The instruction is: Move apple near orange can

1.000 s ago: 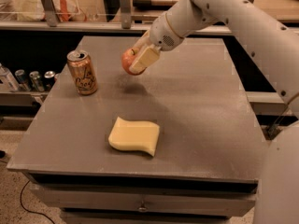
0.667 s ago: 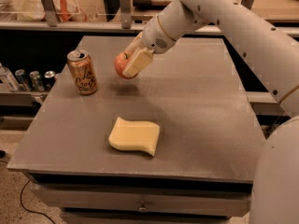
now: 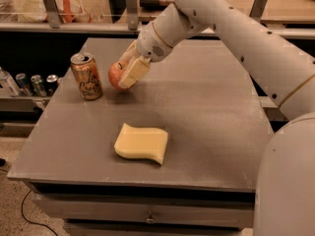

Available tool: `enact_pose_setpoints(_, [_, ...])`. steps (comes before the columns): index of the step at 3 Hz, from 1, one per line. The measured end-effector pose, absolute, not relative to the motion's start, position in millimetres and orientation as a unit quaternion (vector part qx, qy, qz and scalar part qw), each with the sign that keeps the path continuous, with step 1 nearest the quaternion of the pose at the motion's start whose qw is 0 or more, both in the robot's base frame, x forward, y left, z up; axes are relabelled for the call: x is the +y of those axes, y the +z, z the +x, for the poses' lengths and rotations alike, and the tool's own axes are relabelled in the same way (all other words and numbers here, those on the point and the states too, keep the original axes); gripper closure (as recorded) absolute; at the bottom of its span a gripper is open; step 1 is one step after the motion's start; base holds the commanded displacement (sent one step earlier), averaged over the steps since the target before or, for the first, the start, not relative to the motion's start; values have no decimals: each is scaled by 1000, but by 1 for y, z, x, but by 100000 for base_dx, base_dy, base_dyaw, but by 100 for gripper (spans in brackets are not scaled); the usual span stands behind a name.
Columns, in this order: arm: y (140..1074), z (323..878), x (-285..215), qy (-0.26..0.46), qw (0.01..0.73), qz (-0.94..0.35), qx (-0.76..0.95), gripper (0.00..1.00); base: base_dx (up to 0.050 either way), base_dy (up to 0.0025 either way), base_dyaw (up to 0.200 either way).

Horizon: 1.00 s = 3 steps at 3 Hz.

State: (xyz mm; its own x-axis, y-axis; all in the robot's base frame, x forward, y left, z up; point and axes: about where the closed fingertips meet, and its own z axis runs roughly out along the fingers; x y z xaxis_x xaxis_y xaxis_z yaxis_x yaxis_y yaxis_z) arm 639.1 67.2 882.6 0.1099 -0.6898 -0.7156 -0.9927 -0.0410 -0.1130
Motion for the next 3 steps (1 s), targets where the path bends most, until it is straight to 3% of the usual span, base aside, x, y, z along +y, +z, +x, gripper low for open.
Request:
enact_pose_setpoints(1, [878, 635, 77, 255, 301, -683, 615, 84, 0, 0, 0])
enact_pose_setpoints(3, [871, 632, 85, 261, 293, -688, 610, 38, 0, 0, 0])
